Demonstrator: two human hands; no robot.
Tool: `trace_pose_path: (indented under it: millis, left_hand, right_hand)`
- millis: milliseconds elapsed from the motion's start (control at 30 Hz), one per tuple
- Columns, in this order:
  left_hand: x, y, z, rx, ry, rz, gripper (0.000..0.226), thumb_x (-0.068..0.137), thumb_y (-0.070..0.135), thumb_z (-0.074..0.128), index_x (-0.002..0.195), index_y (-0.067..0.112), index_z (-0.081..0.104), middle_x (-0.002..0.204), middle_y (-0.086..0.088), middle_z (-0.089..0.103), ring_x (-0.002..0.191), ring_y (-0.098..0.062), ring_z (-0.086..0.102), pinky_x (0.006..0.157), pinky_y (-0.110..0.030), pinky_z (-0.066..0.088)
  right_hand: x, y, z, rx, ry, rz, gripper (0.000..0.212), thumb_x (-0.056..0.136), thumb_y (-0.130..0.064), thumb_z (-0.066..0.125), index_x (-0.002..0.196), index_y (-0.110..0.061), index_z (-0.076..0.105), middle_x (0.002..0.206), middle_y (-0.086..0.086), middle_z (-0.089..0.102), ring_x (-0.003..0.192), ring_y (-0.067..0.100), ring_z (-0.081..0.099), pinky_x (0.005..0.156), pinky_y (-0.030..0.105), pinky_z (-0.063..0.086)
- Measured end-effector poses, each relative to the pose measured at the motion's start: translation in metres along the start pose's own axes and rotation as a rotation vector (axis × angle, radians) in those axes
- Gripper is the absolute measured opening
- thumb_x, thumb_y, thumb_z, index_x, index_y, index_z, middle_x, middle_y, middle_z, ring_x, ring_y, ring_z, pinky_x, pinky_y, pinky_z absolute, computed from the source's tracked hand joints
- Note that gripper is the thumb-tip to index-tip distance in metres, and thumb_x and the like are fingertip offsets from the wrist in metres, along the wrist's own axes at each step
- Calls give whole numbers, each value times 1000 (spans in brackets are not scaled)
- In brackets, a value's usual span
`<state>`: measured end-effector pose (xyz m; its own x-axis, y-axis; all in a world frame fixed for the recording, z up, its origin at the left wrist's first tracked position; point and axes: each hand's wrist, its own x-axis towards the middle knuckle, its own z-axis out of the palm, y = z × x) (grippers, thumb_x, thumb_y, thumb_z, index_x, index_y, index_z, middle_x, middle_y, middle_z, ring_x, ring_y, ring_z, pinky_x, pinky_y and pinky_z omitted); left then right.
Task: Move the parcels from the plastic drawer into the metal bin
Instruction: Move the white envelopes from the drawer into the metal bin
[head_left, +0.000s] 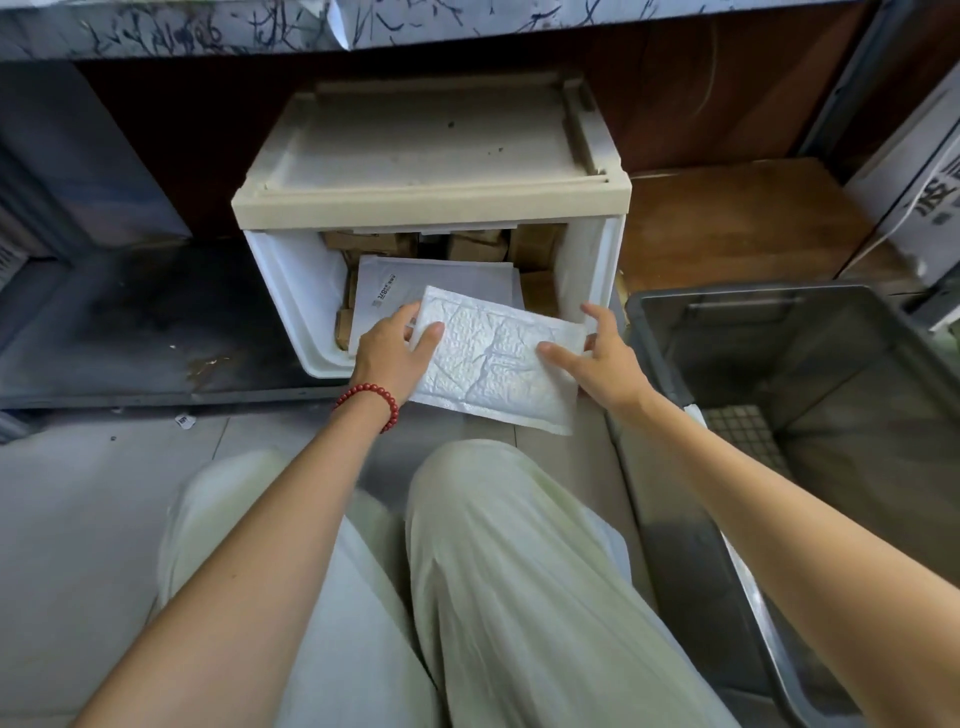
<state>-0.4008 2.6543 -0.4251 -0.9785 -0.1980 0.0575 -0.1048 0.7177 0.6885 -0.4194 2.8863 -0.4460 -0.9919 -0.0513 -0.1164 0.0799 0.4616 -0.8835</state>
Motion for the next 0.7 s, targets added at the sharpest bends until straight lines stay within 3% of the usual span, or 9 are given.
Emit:
trace_pose_path:
  millis: [67,133,200,300,400,500,633,700]
  left_hand:
    - [5,8,12,48,-41,43,49,98,41,44,144,22,41,125,-12,56,116,-25,51,93,-29,37]
    - [9,22,25,102,-87,56,54,98,42,42,148,23,32,137,-14,47,126,-29,44,100,-34,36]
    - [11,41,36,169,-132,53,62,98,43,42,152,21,19,148,-13,32,132,-29,38,102,-36,34]
    - [14,71,55,225,-151,135,67,98,43,43,153,21,14,142,-11,33,125,-28,43,94,-33,38]
    - [18,97,78,240,-191,227,69,96,43,48,153,22,15,137,-8,36,122,-26,44,92,-35,43]
    - [16,124,105,266,-243,317,70,93,44,51,152,26,17,144,-3,33,129,-24,38,98,-40,44]
    - [10,149,143,361,-270,485,65,94,45,48,150,26,23,148,1,33,131,-25,36,99,-40,41]
    - [5,156,163,449,-298,559,59,95,45,46,148,26,28,148,2,36,130,-25,38,96,-39,42]
  right_hand:
    - [2,2,-9,15,21,7,79,85,-40,70,147,-24,23,137,-2,44,119,18,50,95,31,48]
    - [4,7,-23,-14,38,34,71,82,-43,72,140,-25,34,136,1,48,117,23,56,95,40,53]
    - [2,11,-39,-31,53,54,58,83,-40,72,130,-23,43,128,0,53,111,21,58,91,36,55]
    - [-6,18,-63,18,109,70,45,84,-33,72,120,-21,47,117,-2,54,99,15,59,77,25,54]
    - [-17,33,-89,100,166,121,40,84,-28,74,114,-19,50,110,-3,56,88,12,63,62,22,57]
    - [-31,51,-118,224,256,151,39,84,-23,74,115,-14,52,111,2,59,91,17,66,59,24,58]
    - [-46,87,-151,357,486,177,39,87,-17,71,119,-11,52,111,5,60,86,17,64,49,15,50]
    - [-51,111,-165,361,613,229,40,87,-19,72,121,-12,51,114,6,60,90,19,64,53,19,50]
